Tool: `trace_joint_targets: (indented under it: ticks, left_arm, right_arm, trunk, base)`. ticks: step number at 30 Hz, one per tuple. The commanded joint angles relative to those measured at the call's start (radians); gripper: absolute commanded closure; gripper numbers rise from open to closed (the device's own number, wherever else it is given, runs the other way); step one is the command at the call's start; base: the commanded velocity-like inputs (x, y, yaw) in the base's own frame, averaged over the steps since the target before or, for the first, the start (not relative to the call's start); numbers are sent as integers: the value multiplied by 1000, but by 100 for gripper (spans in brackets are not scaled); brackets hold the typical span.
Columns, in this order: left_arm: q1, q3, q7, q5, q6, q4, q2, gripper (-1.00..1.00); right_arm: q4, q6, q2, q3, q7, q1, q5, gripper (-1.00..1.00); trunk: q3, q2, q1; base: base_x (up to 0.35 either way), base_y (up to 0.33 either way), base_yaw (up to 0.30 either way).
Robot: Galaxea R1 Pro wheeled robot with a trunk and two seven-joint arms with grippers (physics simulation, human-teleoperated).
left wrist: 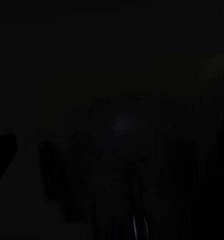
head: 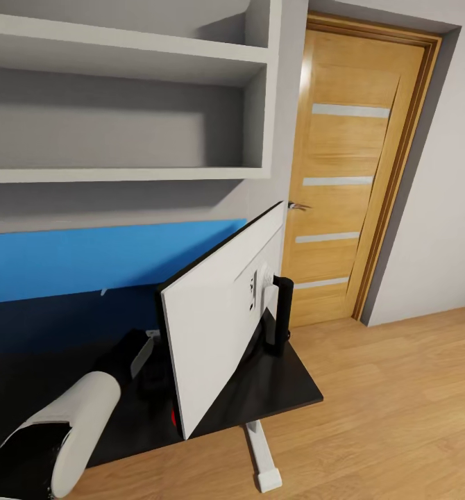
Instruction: In the bedroom, organize the workspace by keeping the computer under the desk, ensuring the monitor is on the desk, placing the keyboard on the desk next to the monitor, placing the mouse on the desk next to the keyboard, moving the folder from the swivel chair onto the desk next to the mouse, stacking the notebook on top of the folder with the pen on top of the notebook, and positioning the swivel chair next to the desk.
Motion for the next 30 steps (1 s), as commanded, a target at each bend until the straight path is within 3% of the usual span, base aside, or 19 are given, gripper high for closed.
trace_joint_targets:
  ticks: [1,30]
  left_arm:
    - [0,3,6,9,5,0,1,-100]
    - [0,3,4,9,8,14,7,-100]
  right_arm:
    - [2,-3,0,6,-5,-1,-3,-100]
    - [1,-9,-8,6,-4,-1,-2,-100]
  trunk:
    - [-1,-1,0]
    - [-1,-1,0]
  base:
    - [0,0,0]
    - [0,0,0]
